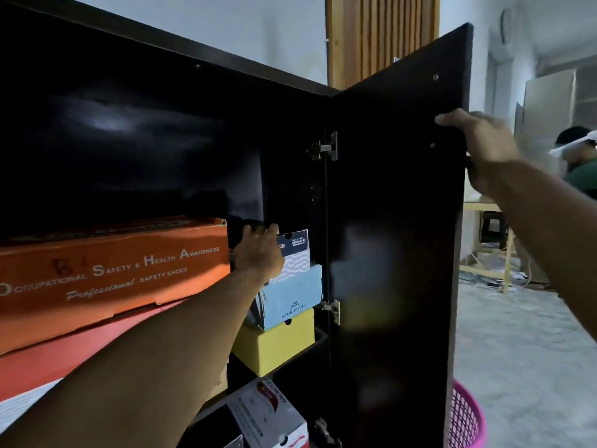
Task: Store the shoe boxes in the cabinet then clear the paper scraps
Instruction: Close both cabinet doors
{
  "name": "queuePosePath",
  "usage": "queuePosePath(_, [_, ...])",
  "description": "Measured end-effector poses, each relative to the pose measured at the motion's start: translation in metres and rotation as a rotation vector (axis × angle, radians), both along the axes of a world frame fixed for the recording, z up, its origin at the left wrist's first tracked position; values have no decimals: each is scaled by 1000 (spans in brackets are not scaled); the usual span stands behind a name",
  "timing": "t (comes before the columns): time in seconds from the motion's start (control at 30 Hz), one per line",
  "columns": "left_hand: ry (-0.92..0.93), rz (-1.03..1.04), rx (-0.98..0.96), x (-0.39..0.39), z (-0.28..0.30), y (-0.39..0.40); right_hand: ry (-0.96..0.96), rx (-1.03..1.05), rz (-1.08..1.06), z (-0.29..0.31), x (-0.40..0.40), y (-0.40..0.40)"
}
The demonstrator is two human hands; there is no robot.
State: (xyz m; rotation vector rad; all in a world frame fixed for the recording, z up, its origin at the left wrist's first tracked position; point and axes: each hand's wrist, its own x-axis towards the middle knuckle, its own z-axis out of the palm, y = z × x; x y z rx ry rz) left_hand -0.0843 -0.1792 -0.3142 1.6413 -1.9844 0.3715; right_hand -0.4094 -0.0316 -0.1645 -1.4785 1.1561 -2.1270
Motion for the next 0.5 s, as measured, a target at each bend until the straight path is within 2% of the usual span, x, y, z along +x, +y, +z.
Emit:
queuePosePath(0.17, [32, 35, 26, 0, -3, -6, -63, -234, 343, -1, 54, -3])
queuePosePath(0.37, [21, 55, 53, 1, 3, 1, -286, -421, 438, -6, 127, -13])
queuePosePath(0.43, [143, 43, -27, 4, 1, 13, -261, -420, 432, -9, 150, -17])
queuePosePath(0.5, [324, 36, -199, 9, -1, 31, -249, -394, 358, -9, 173, -23])
